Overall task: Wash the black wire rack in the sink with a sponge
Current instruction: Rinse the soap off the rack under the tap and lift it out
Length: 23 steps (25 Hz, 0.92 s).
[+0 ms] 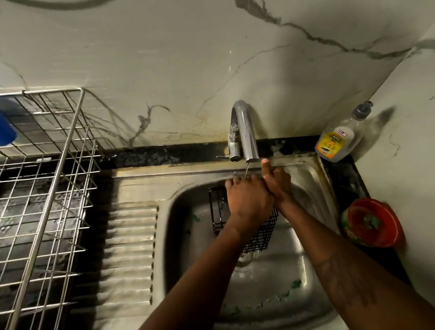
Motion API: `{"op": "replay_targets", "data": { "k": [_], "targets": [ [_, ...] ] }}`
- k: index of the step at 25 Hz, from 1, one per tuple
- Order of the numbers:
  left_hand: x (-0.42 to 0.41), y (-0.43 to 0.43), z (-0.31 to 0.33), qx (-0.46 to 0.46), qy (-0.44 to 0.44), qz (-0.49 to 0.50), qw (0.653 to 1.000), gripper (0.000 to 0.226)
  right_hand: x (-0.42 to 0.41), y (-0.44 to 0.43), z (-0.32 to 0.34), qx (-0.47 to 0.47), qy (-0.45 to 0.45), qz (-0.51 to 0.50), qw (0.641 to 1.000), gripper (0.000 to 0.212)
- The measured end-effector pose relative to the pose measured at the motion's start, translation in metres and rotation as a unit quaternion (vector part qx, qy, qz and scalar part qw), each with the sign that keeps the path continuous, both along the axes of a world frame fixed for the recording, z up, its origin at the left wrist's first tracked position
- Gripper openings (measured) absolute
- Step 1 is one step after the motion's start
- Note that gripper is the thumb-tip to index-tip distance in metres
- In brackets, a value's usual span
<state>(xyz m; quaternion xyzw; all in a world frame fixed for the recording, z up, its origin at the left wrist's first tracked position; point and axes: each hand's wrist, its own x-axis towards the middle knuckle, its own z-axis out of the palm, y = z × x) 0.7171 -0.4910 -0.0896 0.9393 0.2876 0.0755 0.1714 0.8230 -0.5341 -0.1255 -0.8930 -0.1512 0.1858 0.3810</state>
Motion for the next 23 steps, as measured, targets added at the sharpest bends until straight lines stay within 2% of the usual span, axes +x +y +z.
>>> {"op": "replay_targets", "data": {
  "k": [2,5,6,8,9,12,14,17,19,20,23],
  "targets": [
    [-0.007,0.014,-0.003,-0.004,-0.017,-0.042,0.999,0.033,0.002,-0.003,-0.004,0.001,0.015,-0.001,1.000,0.066],
    [-0.023,0.060,-0.009,-0.130,0.009,0.045,0.990,0.037,-0.001,0.000,-0.009,-0.017,0.007,-0.009,1.000,0.074],
    [-0.023,0.061,-0.008,-0.128,0.037,0.061,0.989,0.038,-0.003,0.003,-0.010,-0.021,0.007,-0.006,1.000,0.079],
    [-0.015,0.039,-0.005,-0.030,0.091,0.028,0.995,0.045,-0.004,0.007,-0.013,-0.031,0.015,0.006,0.999,0.083],
    [-0.010,0.024,-0.002,-0.011,0.088,0.003,0.996,0.049,-0.004,0.007,-0.013,-0.026,0.020,0.007,0.999,0.080],
    [0.002,0.018,0.005,-0.041,0.069,-0.042,0.996,0.045,-0.002,-0.002,-0.009,0.022,0.014,-0.011,1.000,0.071],
    [0.003,0.036,0.011,-0.114,0.084,-0.020,0.990,0.042,-0.003,-0.002,-0.007,0.066,0.052,-0.009,0.996,0.067],
    [-0.006,0.063,0.009,-0.264,0.050,0.112,0.957,0.052,-0.005,0.003,-0.015,0.135,0.154,0.028,0.979,0.067],
    [-0.017,0.075,0.006,-0.358,-0.018,0.187,0.915,0.059,-0.004,0.002,-0.023,0.094,0.150,0.071,0.982,0.065],
    [-0.023,0.078,0.007,-0.391,-0.049,0.201,0.897,0.055,-0.005,0.001,-0.025,0.066,0.144,0.088,0.983,0.057],
    [-0.041,0.079,0.005,-0.446,-0.075,0.146,0.880,0.038,-0.010,0.002,-0.030,-0.005,0.096,0.116,0.989,0.046]
  ]
}}
